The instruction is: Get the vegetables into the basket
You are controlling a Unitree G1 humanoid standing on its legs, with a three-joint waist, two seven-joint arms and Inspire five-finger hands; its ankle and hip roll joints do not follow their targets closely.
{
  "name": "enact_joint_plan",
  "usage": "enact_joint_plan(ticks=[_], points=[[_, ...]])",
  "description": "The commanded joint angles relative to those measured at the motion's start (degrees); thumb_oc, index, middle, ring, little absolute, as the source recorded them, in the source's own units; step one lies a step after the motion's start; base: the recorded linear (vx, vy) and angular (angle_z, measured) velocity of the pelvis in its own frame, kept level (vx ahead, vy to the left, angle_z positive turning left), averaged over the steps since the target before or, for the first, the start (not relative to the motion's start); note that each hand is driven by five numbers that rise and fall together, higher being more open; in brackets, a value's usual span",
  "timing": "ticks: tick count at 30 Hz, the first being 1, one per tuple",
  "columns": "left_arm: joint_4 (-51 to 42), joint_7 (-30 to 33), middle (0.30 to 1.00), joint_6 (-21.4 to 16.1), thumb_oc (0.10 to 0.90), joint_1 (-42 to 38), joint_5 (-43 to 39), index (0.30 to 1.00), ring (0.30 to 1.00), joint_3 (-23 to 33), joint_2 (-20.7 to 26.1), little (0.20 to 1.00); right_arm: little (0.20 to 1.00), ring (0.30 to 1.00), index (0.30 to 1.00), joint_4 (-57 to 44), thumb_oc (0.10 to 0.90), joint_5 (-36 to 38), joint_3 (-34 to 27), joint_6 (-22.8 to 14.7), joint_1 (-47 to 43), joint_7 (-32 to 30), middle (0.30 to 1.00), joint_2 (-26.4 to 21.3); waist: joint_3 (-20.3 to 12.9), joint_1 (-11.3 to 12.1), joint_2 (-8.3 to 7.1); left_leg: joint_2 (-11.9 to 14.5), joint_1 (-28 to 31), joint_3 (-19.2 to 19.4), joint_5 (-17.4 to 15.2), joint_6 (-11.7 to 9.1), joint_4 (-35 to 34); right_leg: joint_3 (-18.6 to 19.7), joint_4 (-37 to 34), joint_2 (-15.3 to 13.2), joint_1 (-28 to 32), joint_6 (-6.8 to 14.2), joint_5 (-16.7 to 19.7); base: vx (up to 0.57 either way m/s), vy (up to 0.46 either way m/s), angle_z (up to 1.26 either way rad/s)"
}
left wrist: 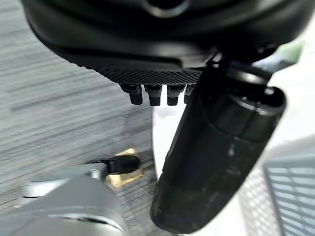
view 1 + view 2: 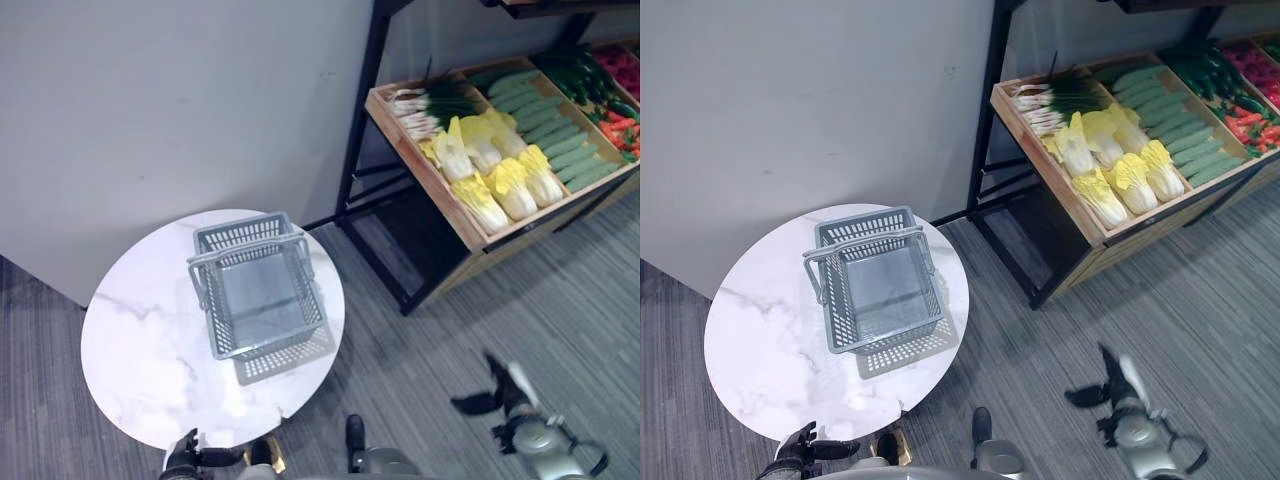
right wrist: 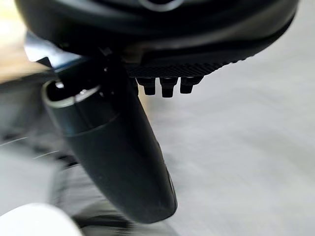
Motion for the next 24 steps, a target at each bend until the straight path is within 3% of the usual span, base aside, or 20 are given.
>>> enact_joint_plan(ticks=[1,6,9,14,18,21,24], points=[[8.1,4.0,1.000,-3.4,0.900,-3.5,2.5,1.000,1.000,-1.3,0.4,1.000,1.000,1.000,1.000,-9.9,0.900,-11.1,-3.2,-8.9,-8.7,-1.1,1.000,-2.5,1.6,1.5,-1.50,-0.3,-1.2,-1.2,0.2,-0.8,0.3,-2.4,1.4,-6.1,1.7,6.8,-1.2,-0.02,-0.048,0.05],[11.7,4.0,1.000,-3.3,0.900,-4.6,4.2,1.000,1.000,-0.9,0.2,1.000,1.000,1.000,1.000,-18.6,0.900,-13.4,-0.7,-10.9,-12.7,-0.6,1.000,-4.8,1.0,2.5,-1.55,-0.4,-1.2,-1.5,0.0,-0.9,0.3,-3.0,1.0,-6.2,2.4,6.9,-1.4,0.01,-0.022,0.06],[11.6,4.9,1.000,-3.3,0.900,-4.5,4.3,1.000,1.000,-2.0,0.4,1.000,1.000,1.000,1.000,-22.6,0.900,-11.8,6.1,-11.9,-22.0,0.0,1.000,-4.6,0.7,4.4,-1.24,-0.4,-1.2,-1.9,0.0,-0.9,0.3,-3.3,0.8,-6.3,2.9,6.8,-1.5,0.02,-0.008,0.12],[11.0,5.4,1.000,-3.2,0.900,-4.2,4.0,1.000,1.000,-3.3,0.3,1.000,1.000,1.000,1.000,-20.2,0.900,-9.7,13.7,-10.9,-33.8,0.8,1.000,-2.4,1.0,5.7,-1.12,-0.5,-1.2,-2.2,0.2,-1.0,0.3,-3.7,0.8,-6.3,3.2,6.5,-1.5,0.01,-0.005,0.13],[10.2,6.4,1.000,-3.4,0.900,-4.5,2.7,1.000,1.000,-5.1,0.3,1.000,1.000,1.000,1.000,-14.8,0.900,-8.5,20.0,-9.8,-45.1,-0.2,1.000,0.9,2.1,7.4,-1.14,-0.4,-1.9,-2.8,0.7,-1.2,0.3,-4.1,0.8,-6.2,3.0,6.3,-1.5,-0.04,-0.019,0.11],[9.0,7.7,1.000,-4.8,0.900,-6.1,-1.2,1.000,1.000,-8.8,0.4,1.000,1.000,1.000,1.000,1.3,0.900,-6.1,27.3,-7.3,-59.8,-2.7,1.000,7.4,4.4,10.5,-1.56,0.0,-4.7,-4.5,2.2,-1.5,0.3,-5.2,1.0,-5.7,1.6,5.8,-1.2,-0.08,-0.046,0.18],[7.7,7.9,1.000,-5.6,0.900,-6.7,-3.2,1.000,1.000,-9.7,0.7,1.000,1.000,1.000,1.000,6.1,0.900,-5.9,28.6,-6.7,-63.4,-3.0,1.000,8.4,5.0,11.4,-1.51,0.0,-5.6,-5.3,2.7,-1.6,0.3,-5.7,1.1,-5.7,1.0,5.8,-1.1,-0.03,-0.007,0.32]])
